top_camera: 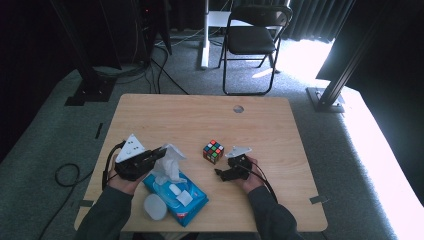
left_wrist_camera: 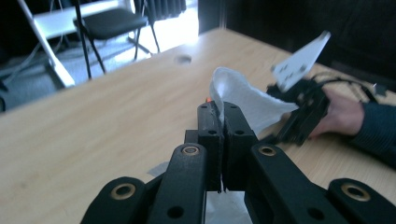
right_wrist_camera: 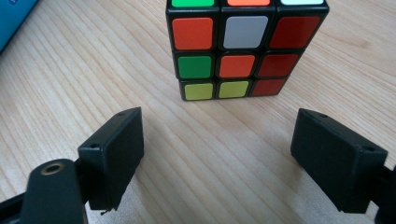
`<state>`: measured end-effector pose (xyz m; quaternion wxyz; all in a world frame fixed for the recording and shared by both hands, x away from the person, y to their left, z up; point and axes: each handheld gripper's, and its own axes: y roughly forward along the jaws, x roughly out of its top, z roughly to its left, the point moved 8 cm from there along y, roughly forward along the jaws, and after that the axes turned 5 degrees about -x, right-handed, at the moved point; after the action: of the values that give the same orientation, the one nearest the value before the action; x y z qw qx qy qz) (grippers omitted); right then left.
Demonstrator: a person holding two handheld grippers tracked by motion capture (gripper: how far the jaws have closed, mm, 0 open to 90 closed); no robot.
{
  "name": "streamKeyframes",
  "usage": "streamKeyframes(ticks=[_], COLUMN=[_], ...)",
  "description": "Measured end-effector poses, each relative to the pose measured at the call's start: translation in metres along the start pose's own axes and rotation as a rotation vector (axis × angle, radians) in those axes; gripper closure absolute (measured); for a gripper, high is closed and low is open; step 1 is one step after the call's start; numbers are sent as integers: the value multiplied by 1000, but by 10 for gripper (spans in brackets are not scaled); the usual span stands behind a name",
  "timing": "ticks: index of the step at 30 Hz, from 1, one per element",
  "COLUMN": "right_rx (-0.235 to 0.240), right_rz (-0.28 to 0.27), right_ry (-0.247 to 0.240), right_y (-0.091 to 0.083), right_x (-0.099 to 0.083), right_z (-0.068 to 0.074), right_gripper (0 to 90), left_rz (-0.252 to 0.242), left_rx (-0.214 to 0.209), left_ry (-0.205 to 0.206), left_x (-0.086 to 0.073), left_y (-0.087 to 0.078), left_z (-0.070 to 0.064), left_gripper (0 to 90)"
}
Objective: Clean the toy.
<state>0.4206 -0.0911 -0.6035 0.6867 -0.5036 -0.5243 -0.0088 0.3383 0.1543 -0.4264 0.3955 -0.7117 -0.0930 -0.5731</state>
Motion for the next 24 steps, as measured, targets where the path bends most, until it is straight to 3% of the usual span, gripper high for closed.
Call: streamKeyframes(ticks=[7,12,17,24], right_rx=[0,0,0,0], right_rz=[-1,-1,-1,-1], right_ry=[1,0,1,0], right_y=[0,0,0,0], right_x=[0,0,0,0], right_z=[0,0,0,0], right_gripper=[170,170,170,170], left_rz=[94,153,187,177], left_rx=[-11,6,9,0], left_ry=[-93,-127,-134,-144], left_x=[-47,-72,-85,-86], left_y=[23,32,33,27], left_z=[17,24,22,17], left_gripper=[877,866,814,599])
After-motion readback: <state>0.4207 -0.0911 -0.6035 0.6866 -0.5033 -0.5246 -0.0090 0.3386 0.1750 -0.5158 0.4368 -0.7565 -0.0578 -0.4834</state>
